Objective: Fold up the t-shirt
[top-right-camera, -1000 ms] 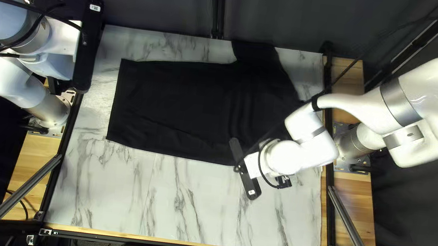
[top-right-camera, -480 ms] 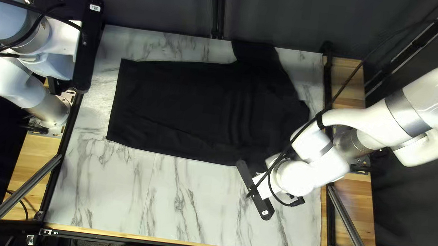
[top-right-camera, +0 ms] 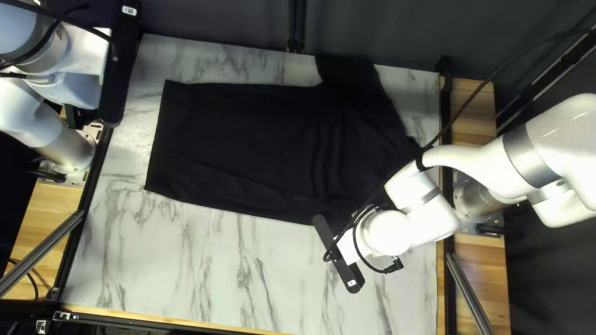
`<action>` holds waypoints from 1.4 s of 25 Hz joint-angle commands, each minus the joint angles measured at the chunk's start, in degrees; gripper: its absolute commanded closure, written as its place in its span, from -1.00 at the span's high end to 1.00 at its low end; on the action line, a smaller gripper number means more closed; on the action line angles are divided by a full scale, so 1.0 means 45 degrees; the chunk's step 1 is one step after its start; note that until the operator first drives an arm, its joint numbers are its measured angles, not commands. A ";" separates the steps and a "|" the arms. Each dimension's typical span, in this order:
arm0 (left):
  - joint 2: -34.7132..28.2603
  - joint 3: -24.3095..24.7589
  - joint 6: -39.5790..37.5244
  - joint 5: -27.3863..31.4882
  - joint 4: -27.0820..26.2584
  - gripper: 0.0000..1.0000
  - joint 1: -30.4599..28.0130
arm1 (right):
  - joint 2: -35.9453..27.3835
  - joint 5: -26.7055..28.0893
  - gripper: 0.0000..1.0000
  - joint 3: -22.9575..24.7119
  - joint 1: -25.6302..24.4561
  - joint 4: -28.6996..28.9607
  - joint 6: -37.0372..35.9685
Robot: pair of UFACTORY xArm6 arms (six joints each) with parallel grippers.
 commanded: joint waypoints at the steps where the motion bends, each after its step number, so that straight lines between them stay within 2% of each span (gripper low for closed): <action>1: 0.0000 0.0000 0.0000 0.0000 0.0000 1.00 0.0000 | 0.0010 0.0062 1.00 -0.0091 -0.0008 0.0098 -0.0038; 18: 0.0000 0.0000 0.0000 0.0000 0.0000 1.00 0.0000 | 0.0095 -0.0220 1.00 0.0087 -0.0157 0.0359 -0.0225; 20: 0.0000 0.0000 0.0000 0.0000 0.0000 1.00 0.0000 | 0.0119 -0.0252 0.91 0.0108 -0.0151 0.0378 -0.0217; 23: 0.0000 0.0000 0.0000 0.0000 0.0000 1.00 0.0000 | 0.0193 -0.0334 0.58 0.0133 -0.0176 0.0428 -0.0252; 24: 0.0000 0.0000 0.0000 0.0000 0.0000 1.00 0.0000 | 0.0211 -0.0353 0.02 0.0134 -0.0190 0.0445 -0.0270; 25: 0.0000 0.0000 0.0000 0.0000 0.0000 1.00 0.0000 | 0.0228 -0.0373 -0.36 0.0135 -0.0206 0.0462 -0.0289; 26: 0.0000 0.0000 0.0000 0.0000 0.0000 1.00 0.0000 | 0.0247 -0.0388 -0.89 0.0131 -0.0218 0.0477 -0.0305; 29: 0.0000 0.0000 0.0000 0.0000 0.0000 1.00 0.0000 | 0.0215 -0.0411 -0.98 0.0178 -0.0248 0.0497 -0.0338; 35: 0.0000 0.0000 0.0000 0.0000 0.0000 1.00 0.0000 | 0.0179 -0.0433 -0.99 0.0240 -0.0280 0.0476 -0.0361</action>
